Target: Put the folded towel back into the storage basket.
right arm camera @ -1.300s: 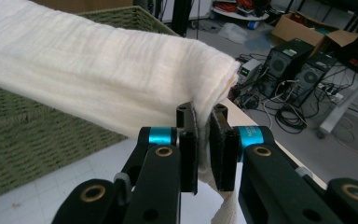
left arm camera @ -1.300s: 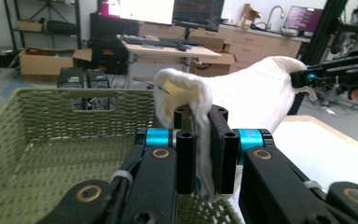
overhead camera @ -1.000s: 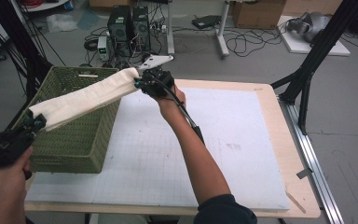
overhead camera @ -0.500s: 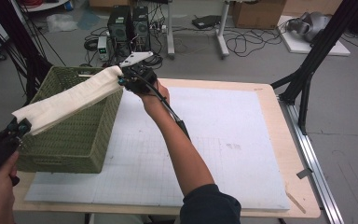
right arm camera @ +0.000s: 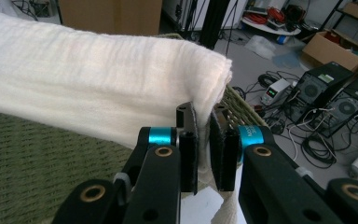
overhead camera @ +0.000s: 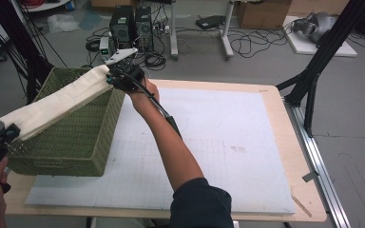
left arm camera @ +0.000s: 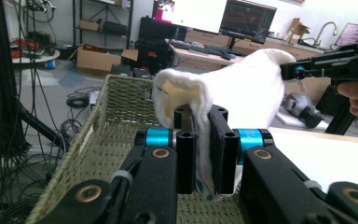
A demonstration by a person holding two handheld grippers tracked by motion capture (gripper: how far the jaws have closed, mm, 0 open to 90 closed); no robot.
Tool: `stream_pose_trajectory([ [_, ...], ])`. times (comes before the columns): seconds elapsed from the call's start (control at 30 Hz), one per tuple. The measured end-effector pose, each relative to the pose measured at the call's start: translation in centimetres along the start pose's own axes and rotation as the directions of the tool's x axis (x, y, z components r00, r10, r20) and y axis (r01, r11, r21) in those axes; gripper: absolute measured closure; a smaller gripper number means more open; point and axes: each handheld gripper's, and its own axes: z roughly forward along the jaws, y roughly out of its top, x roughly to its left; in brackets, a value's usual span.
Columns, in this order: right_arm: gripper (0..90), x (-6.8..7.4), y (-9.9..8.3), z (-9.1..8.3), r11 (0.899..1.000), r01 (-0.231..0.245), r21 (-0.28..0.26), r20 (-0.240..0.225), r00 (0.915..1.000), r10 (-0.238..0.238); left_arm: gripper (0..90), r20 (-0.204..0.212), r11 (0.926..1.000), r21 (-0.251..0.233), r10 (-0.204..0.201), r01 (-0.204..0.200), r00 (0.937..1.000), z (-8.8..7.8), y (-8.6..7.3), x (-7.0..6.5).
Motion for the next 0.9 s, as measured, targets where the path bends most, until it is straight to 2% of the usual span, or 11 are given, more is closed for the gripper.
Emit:
stream_pose_trajectory([
  [0.3, 83.7, 0.5, 0.7, 2.4, 1.000, 0.008, 0.014, -0.007, 0.9999, -0.008, 82.3, -0.032, 1.0000, -0.001, 0.000, 0.000, 0.9995, -0.1, 0.0, 1.0],
  [0.47, 83.7, 0.4, 1.1, 3.3, 1.000, 0.006, 0.022, -0.001, 1.0000, -0.006, 82.3, -0.033, 0.9999, 0.004, -0.010, 0.010, 0.9994, 0.2, -0.3, 1.4],
  [0.9, 83.6, 0.3, 1.2, 5.8, 0.999, -0.008, 0.041, 0.017, 0.9998, 0.008, 82.1, -0.055, 0.9989, 0.044, -0.016, 0.019, 0.9984, 1.1, -1.2, 1.9],
])
